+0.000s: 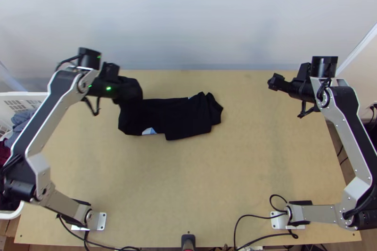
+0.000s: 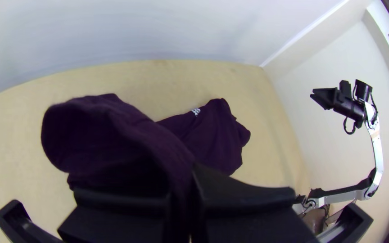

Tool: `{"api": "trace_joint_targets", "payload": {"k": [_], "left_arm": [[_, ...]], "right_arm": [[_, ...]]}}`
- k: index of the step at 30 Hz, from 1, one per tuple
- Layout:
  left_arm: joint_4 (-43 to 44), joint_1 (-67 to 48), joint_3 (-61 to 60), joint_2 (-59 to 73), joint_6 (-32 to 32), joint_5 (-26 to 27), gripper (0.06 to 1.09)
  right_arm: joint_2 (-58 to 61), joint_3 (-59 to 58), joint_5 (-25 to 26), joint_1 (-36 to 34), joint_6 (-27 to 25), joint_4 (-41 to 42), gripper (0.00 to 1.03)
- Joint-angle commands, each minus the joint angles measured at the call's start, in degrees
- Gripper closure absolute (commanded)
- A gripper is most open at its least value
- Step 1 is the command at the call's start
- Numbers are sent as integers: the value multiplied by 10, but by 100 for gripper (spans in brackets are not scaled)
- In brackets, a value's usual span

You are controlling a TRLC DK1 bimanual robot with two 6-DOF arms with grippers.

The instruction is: Fold the t-shirt

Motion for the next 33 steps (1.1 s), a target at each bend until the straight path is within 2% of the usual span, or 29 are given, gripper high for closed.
{"api": "trace_joint_targets", "payload": {"k": [1, 5, 14, 33], "left_arm": [[11, -39, 44, 47, -36, -15, 105], [18, -78, 82, 96, -56, -43, 105], [19, -140, 177, 196, -95, -63, 105], [5, -236, 310, 344, -99, -91, 105]], "right_arm": [[-21, -17, -2, -3, 13, 1, 3], [-29, -20, -2, -6, 13, 1, 3], [-47, -41, -3, -12, 13, 1, 3], [-76, -95, -3, -11, 28, 10, 3]]}}
